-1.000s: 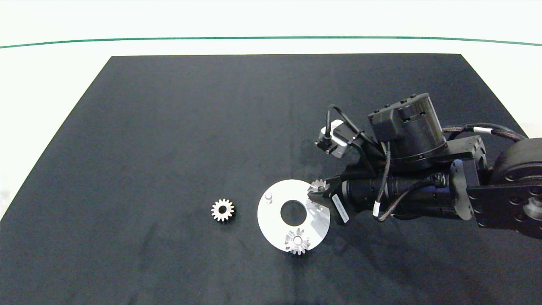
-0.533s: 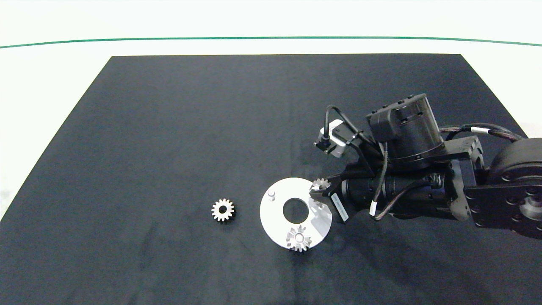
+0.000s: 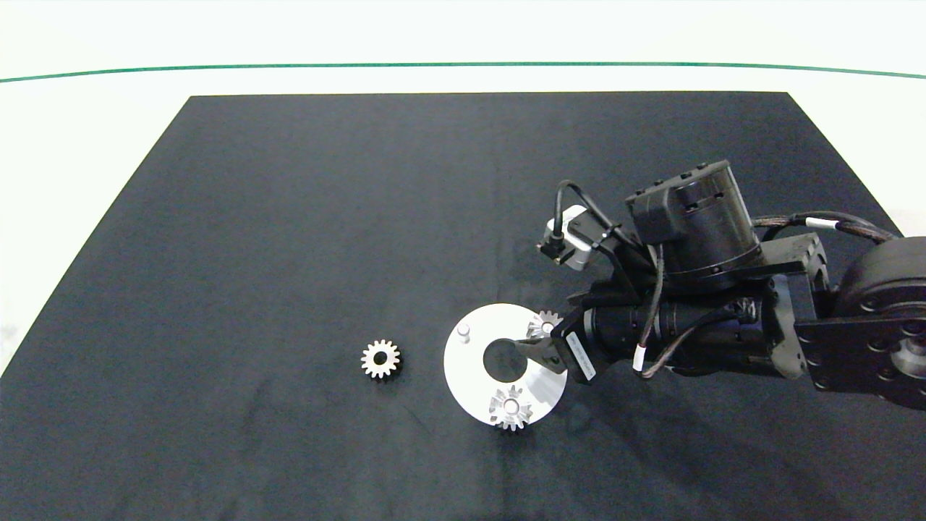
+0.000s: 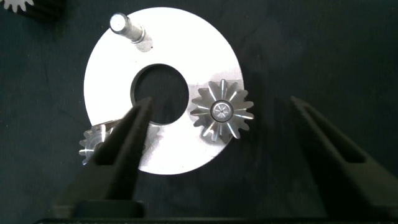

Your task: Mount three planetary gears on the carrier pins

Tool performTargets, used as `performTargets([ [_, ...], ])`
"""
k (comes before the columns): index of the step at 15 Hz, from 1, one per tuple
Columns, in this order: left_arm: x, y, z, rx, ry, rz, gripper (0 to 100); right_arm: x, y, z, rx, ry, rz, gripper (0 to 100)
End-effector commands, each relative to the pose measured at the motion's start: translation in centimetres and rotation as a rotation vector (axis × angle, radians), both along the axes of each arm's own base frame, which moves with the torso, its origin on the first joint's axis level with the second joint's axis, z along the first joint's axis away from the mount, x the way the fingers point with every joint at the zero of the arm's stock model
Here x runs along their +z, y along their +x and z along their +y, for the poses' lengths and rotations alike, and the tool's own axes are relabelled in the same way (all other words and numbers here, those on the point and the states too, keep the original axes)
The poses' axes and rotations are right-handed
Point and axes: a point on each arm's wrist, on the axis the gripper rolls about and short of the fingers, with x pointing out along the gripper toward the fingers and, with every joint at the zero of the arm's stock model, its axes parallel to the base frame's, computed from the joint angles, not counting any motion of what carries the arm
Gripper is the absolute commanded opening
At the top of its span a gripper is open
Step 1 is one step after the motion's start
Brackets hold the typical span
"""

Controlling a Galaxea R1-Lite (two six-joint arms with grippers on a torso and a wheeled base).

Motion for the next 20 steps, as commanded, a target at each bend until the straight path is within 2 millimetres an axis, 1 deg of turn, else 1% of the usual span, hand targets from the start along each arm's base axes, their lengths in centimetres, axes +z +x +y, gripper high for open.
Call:
performTargets([
  [1, 0.1, 0.1, 0.0, -0.011, -0.001, 0.003, 100, 4.5, -4.6, -4.4, -0.025, 0.092, -0.111, 100],
  [2, -0.1, 0.3, 0.0, -0.031, 0.007, 0.014, 100, 5.7, -6.9, -7.1, -0.070, 0.125, -0.140, 100],
  [3, -0.4, 0.6, 0.0, -0.051, 0.018, 0.035, 100, 6.3, -9.2, -9.9, -0.114, 0.147, -0.156, 100],
  [4, -0.9, 1.0, -0.1, -0.065, 0.040, 0.062, 100, 6.4, -11.8, -12.5, -0.149, 0.161, -0.174, 100],
  [5, -1.4, 1.5, -0.2, -0.076, 0.074, 0.091, 100, 5.9, -14.4, -15.1, -0.201, 0.178, -0.204, 100],
  [6, -1.8, 2.0, -0.3, -0.081, 0.101, 0.118, 100, 5.3, -16.7, -17.1, -0.259, 0.196, -0.242, 100],
  [7, -2.0, 2.6, -0.4, -0.087, 0.120, 0.147, 100, 4.5, -18.6, -18.5, -0.317, 0.207, -0.275, 100],
  [9, -2.2, 4.8, -1.0, -0.146, 0.161, 0.162, 100, 2.8, -22.2, -20.4, -0.402, 0.208, -0.311, 100],
  [10, -2.4, 5.7, -1.3, -0.162, 0.178, 0.160, 100, 2.4, -23.0, -20.7, -0.408, 0.207, -0.311, 100],
  [11, -2.9, 8.1, -2.0, -0.184, 0.219, 0.171, 100, 1.9, -24.3, -21.2, -0.411, 0.214, -0.324, 100],
  [13, -2.6, 10.9, -3.4, -0.242, 0.233, 0.188, 100, 1.8, -24.9, -21.4, -0.432, 0.226, -0.343, 100],
  [15, -2.3, 13.2, -5.2, -0.315, 0.260, 0.219, 100, 1.3, -25.0, -21.4, -0.449, 0.219, -0.338, 100],
  [16, -2.5, 14.2, -6.1, -0.350, 0.285, 0.250, 100, 1.2, -24.9, -21.4, -0.453, 0.218, -0.334, 100],
  [17, -2.6, 14.7, -6.6, -0.364, 0.294, 0.265, 100, 1.2, -24.9, -21.4, -0.454, 0.221, -0.333, 100],
  [18, -3.1, 15.7, -7.4, -0.386, 0.313, 0.304, 100, 0.8, -24.8, -21.3, -0.460, 0.236, -0.313, 100],
  [20, -3.9, 16.9, -8.4, -0.411, 0.329, 0.338, 100, 0.0, -24.5, -21.2, -0.464, 0.230, -0.284, 100],
])
